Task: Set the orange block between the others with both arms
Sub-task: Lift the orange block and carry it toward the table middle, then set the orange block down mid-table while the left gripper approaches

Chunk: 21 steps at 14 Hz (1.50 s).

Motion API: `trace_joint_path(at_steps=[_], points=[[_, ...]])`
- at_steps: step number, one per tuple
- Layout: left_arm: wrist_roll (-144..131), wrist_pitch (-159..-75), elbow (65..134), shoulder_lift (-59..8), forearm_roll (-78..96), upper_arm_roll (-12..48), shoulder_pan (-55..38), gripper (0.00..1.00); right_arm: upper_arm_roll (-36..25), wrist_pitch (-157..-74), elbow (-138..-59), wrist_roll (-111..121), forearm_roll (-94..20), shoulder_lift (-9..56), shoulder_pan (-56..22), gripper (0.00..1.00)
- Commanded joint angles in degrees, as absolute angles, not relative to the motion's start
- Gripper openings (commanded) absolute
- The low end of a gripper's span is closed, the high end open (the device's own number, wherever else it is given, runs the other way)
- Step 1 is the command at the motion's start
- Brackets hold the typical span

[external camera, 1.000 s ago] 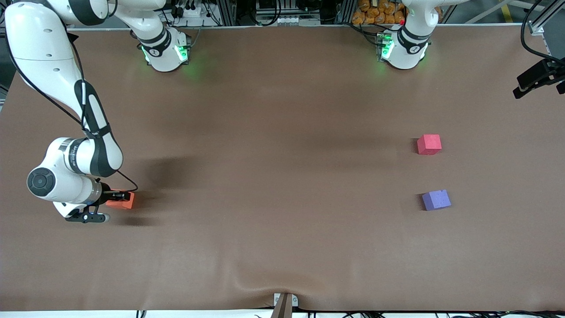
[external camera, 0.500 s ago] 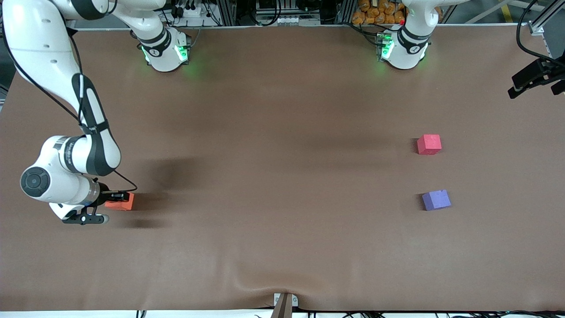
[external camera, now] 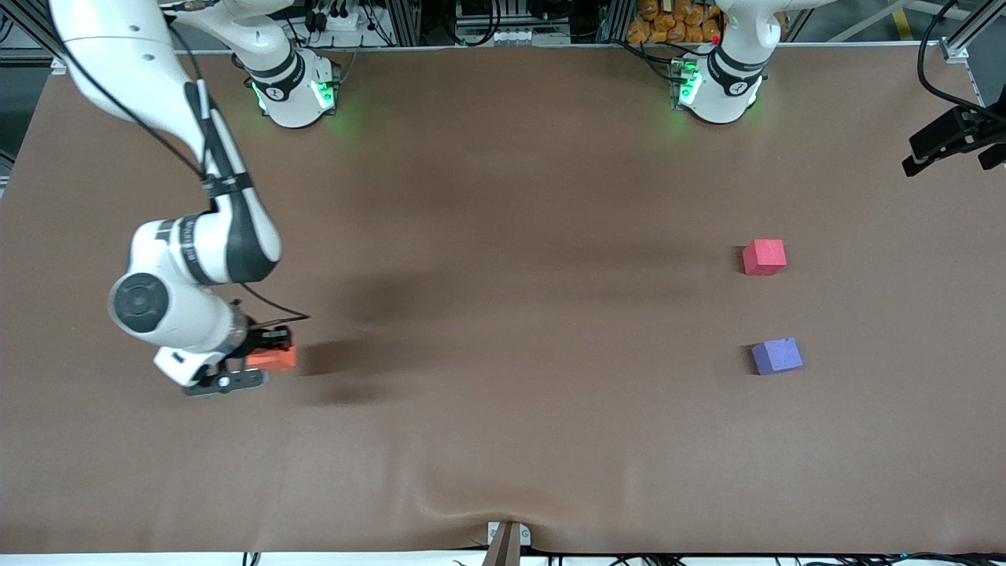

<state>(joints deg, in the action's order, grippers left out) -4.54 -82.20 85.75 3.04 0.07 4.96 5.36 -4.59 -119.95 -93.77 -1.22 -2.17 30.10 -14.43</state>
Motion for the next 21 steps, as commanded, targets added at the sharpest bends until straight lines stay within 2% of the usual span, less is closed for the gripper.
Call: trace_joint_path(at_steps=[1,7,11,15,21], points=[[-3.69,-82.26,85.08,2.37,1.05,5.1,5.28,1.0,-5.18,-114.37,-89.66,-6.48,-7.27,30.41,-19.84,0.0],[-4.48,-82.88,85.08,1.76,1.05,5.45,3.52,1.0,-5.19,-113.29,-86.32,-26.43,-10.46,33.3,-36.89,0.0],[-4.04,-83.06,85.17,1.67,1.4,5.8,3.34,1.0,-5.19,-113.9,-79.83,-28.73,-10.37,40.67,-43.93,0.0],[-1.07,-82.97,85.34,0.36,3.86,5.8,3.52,1.0,-5.19,-114.26,-74.27,-31.99,-10.28,46.4,-45.88,0.0],[-2.2,-83.58,87.01,-1.4,3.96,9.3,2.9,1.0,-5.36,-116.54,-74.27,-32.16,-10.11,48.69,-44.82,0.0]])
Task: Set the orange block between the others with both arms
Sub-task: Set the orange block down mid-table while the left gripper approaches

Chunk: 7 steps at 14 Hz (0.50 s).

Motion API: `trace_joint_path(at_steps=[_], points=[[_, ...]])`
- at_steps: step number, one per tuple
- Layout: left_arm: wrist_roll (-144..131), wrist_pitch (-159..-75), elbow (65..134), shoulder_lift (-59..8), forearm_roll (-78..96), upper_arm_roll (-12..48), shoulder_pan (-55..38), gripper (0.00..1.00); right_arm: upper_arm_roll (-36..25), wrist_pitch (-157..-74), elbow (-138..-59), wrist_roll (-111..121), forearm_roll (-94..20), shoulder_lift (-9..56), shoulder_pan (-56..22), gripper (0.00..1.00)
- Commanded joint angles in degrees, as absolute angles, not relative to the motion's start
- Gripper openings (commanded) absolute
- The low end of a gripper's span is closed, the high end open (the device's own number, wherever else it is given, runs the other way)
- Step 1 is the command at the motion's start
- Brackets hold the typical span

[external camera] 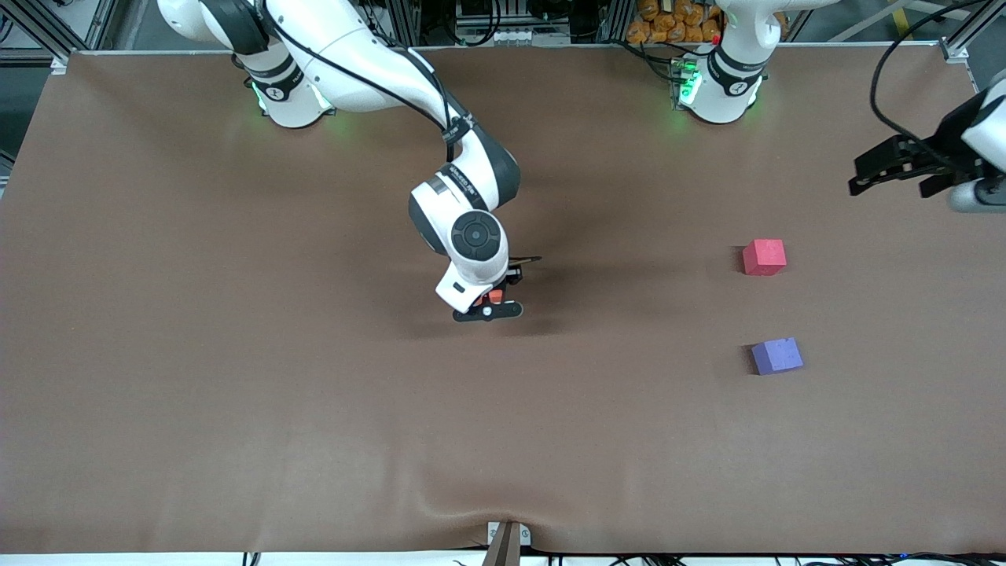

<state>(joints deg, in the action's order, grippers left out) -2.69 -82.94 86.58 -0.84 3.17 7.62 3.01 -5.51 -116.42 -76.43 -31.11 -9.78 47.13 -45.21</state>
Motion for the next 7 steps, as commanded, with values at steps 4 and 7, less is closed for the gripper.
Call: trace_joint_path(at_steps=[4,7], points=[[-3.16,-84.99,86.49,-4.74,4.22,12.04,1.15,1.0,-5.36,-117.16,-74.53,-32.34,-10.2,49.48,-44.03,1.0],[-9.38,-85.43,86.13,-8.16,5.1,12.22,-4.46,1.0,-5.36,-116.63,-74.44,-32.34,-10.28,48.52,-44.38,1.0]])
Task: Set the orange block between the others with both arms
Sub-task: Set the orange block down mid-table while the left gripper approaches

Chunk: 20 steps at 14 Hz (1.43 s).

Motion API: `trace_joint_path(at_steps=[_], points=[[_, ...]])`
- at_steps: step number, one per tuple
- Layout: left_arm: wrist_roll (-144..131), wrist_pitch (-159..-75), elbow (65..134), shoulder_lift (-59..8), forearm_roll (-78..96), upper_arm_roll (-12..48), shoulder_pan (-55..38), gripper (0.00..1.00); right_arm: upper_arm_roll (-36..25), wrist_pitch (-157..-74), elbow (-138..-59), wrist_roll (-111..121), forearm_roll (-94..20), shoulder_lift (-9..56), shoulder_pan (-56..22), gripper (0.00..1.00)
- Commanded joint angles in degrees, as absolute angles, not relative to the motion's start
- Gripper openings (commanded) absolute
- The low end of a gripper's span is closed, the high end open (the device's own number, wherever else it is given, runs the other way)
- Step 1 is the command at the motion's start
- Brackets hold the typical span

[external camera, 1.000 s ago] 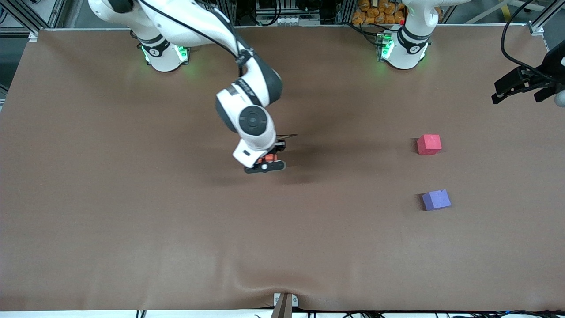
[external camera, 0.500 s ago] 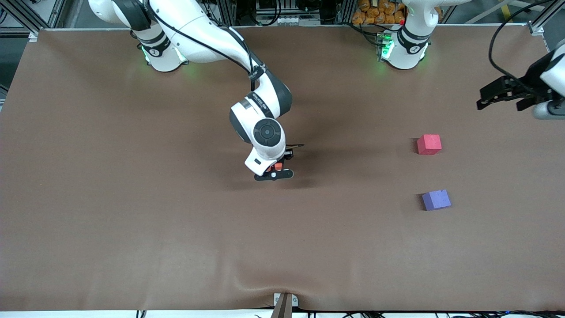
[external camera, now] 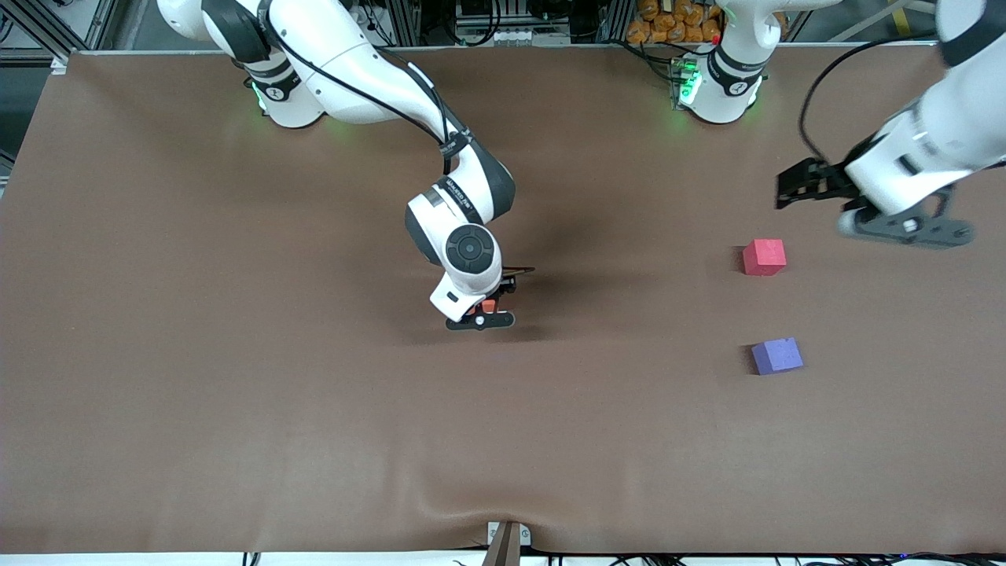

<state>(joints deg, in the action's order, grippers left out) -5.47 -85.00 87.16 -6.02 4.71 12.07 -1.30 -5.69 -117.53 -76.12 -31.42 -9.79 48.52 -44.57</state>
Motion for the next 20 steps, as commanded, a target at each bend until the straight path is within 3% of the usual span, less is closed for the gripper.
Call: trace_joint_path(at_steps=[1,6,10,20], points=[[-10.88,-86.3,86.13,-9.22,5.1,12.22,-5.7,1.0,-5.36,-116.46,-74.44,-32.34,-10.46,47.91,-44.3,1.0],[-11.86,-87.45,83.14,-14.94,5.45,12.13,-8.43,1.0,-5.8,-107.42,-75.06,-32.26,-10.28,39.13,-42.73,1.0],[-13.18,-93.24,82.79,-18.19,5.36,12.22,-9.66,1.0,-5.89,-105.91,-79.61,-29.02,-9.41,33.85,-36.67,1.0],[-31.17,-107.82,77.87,-31.1,3.96,10.29,-28.1,1.0,-5.89,-105.65,-89.2,-8.91,-4.22,21.81,-13.29,1.0]])
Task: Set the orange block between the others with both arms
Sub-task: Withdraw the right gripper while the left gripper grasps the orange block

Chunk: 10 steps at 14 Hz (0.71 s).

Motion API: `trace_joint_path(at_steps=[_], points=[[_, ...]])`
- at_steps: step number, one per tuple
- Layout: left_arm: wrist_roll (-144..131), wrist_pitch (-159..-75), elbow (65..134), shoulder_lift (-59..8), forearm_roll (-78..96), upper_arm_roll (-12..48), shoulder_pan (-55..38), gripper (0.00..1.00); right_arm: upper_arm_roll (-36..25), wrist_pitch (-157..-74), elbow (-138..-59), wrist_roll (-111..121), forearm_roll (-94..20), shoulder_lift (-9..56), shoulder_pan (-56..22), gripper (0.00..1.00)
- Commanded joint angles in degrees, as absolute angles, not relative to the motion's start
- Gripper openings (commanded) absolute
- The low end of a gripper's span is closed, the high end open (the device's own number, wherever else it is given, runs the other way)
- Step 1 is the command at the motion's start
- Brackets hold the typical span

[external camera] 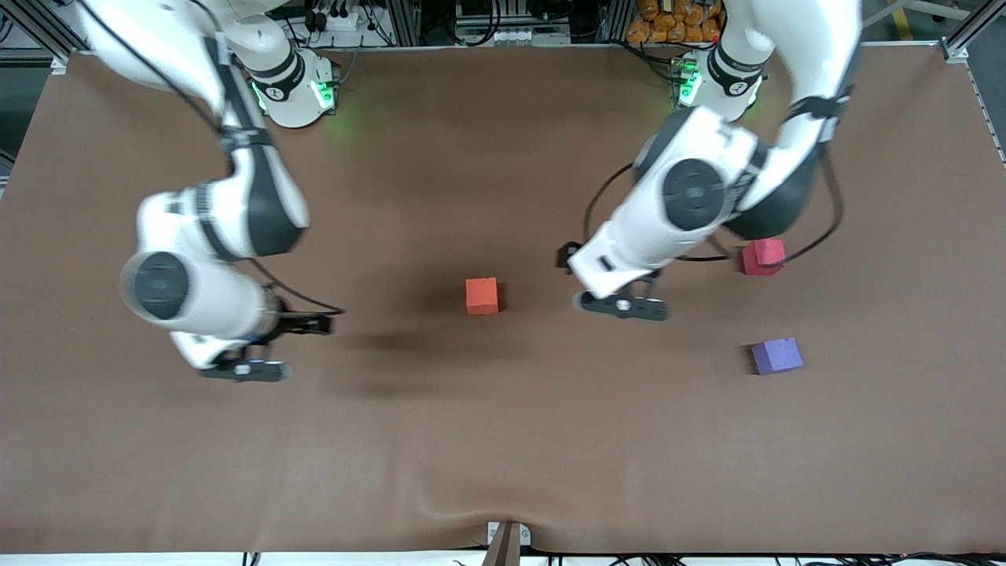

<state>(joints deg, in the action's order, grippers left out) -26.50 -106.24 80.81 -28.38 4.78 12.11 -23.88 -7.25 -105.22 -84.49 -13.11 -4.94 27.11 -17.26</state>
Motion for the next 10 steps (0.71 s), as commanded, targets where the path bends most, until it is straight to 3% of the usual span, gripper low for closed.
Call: trace_joint_path(at_steps=[1,4,7,10], points=[[-33.46,-110.36,76.57,-33.11,3.78,10.11,-29.95,1.0,-5.8,-105.3,-90.43,-5.74,-4.22,19.8,-11.53,1.0],[-37.61,-114.5,71.64,-39.71,3.6,7.05,-36.18,1.0,-5.8,-102.58,-90.18,-1.15,-4.22,15.13,-7.74,1.0],[-39.1,-123.2,71.54,-44.11,3.87,0.46,-44.36,1.0,-5.89,-99.68,-90.09,-1.41,-4.13,11.0,-6.42,1.0],[-42.97,-127.17,71.54,-47.89,3.78,0.09,-46.93,1.0,-5.89,-94.59,-88.95,-1.06,-4.13,7.66,-3.52,1.0]])
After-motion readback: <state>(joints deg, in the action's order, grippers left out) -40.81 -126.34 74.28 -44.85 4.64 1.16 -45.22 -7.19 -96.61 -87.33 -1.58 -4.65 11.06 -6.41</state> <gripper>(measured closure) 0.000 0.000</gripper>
